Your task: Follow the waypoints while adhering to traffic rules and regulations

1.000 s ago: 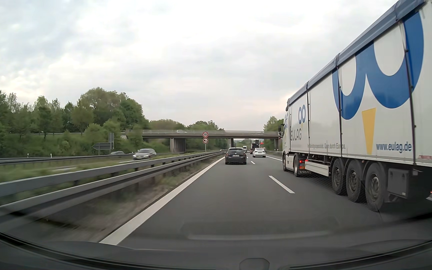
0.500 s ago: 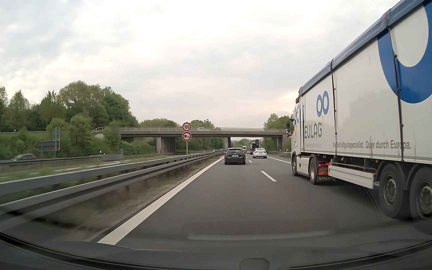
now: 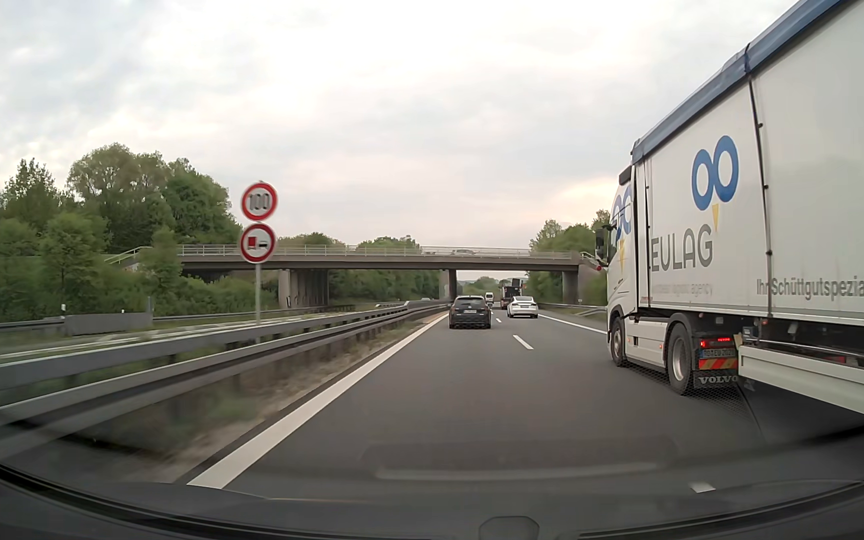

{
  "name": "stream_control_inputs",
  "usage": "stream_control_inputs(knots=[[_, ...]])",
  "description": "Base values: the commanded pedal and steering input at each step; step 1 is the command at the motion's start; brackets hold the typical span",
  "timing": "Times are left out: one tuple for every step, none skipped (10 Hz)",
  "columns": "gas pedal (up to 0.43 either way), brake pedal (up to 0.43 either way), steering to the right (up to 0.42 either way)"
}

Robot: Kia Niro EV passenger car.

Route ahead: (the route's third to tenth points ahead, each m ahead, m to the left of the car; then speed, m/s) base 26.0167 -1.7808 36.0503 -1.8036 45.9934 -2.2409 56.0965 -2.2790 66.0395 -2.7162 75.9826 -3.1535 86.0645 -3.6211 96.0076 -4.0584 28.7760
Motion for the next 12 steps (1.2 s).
stream_control_inputs(knots=[[0.000, 0.000, 0.003], [0.000, 0.000, 0.003], [0.000, 0.000, 0.003], [0.000, 0.000, 0.003], [0.000, 0.000, 0.003], [0.000, 0.000, 0.003], [0.000, 0.000, 0.003], [0.000, 0.000, 0.003], [0.000, 0.000, 0.004], [0.000, 0.000, 0.004], [0.000, 0.000, 0.004], [0.000, 0.000, 0.005]])
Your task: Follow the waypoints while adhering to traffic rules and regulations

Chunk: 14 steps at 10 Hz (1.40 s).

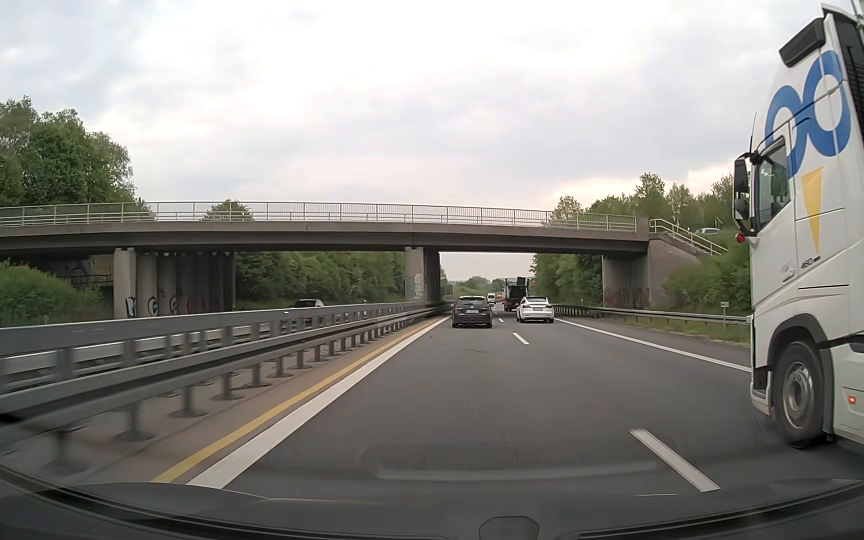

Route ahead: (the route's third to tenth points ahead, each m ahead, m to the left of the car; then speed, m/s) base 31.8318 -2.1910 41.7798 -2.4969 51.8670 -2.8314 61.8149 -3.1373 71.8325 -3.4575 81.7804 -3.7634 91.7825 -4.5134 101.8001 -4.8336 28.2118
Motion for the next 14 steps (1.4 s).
stream_control_inputs(knots=[[0.020, 0.000, 0.004], [0.039, 0.000, 0.005], [0.067, 0.000, 0.005], [0.098, 0.000, 0.005], [0.118, 0.000, 0.005], [0.138, 0.000, 0.008], [0.138, 0.000, 0.008], [0.138, 0.000, 0.007], [0.138, 0.000, 0.006], [0.138, 0.000, 0.006], [0.130, 0.000, 0.005], [0.130, 0.000, 0.005], [0.130, 0.000, 0.004], [0.130, 0.000, 0.004]])
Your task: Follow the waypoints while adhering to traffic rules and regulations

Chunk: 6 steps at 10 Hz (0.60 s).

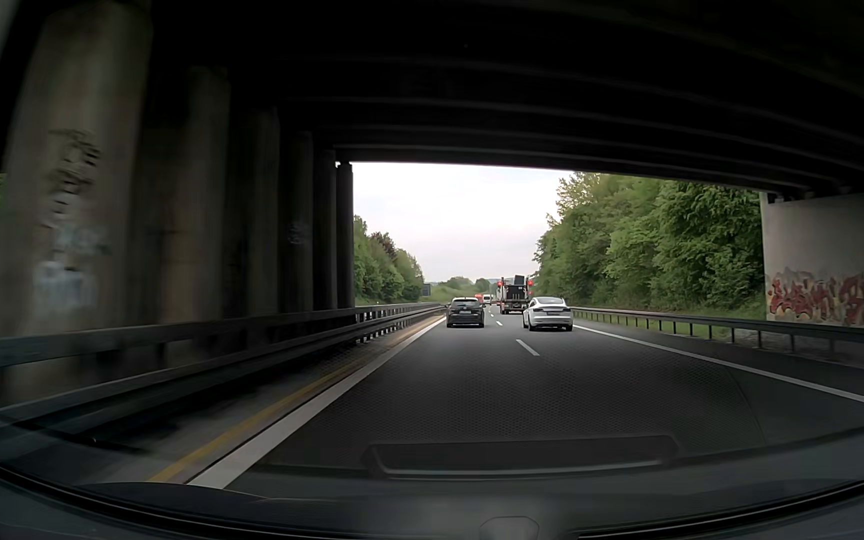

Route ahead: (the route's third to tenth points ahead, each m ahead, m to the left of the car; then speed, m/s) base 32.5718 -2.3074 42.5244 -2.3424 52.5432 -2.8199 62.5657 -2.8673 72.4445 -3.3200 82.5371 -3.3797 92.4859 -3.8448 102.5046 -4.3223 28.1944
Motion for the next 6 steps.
stream_control_inputs(knots=[[0.130, 0.000, 0.004], [0.118, 0.000, 0.004], [0.118, 0.000, 0.004], [0.087, 0.000, 0.004], [0.067, 0.000, 0.004], [0.059, 0.000, 0.004]])
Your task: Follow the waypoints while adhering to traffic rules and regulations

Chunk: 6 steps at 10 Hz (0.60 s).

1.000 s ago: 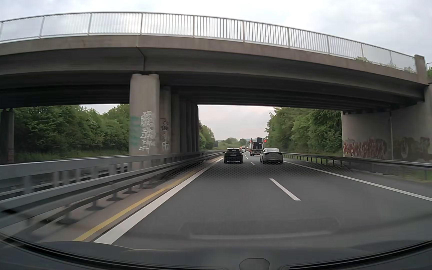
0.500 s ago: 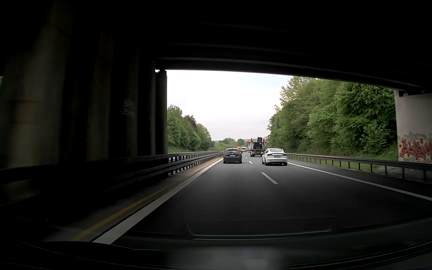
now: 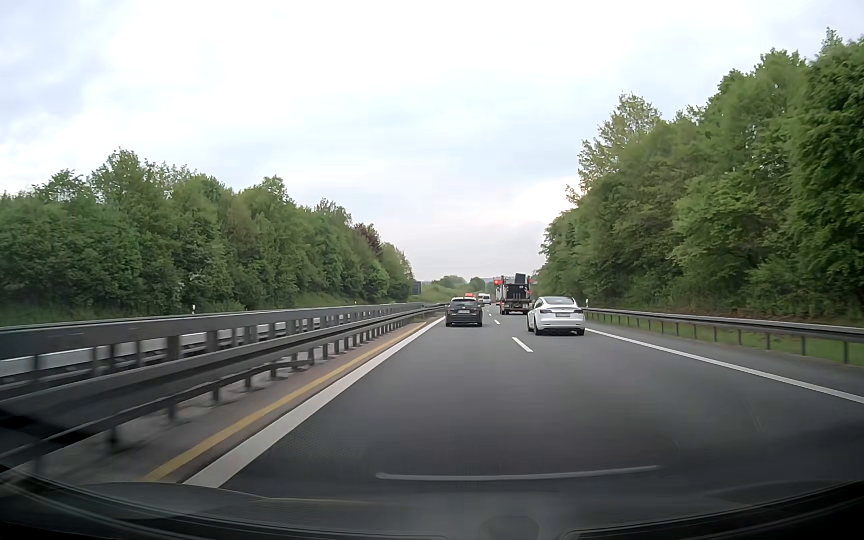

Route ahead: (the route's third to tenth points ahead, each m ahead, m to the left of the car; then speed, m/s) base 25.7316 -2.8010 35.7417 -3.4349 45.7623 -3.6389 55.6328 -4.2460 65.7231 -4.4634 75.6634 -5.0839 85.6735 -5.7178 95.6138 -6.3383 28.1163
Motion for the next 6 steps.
stream_control_inputs(knots=[[0.020, 0.000, 0.004], [0.000, 0.000, 0.004], [0.000, 0.000, 0.004], [0.000, 0.000, 0.003], [0.000, 0.000, 0.004], [0.000, 0.000, 0.004]])
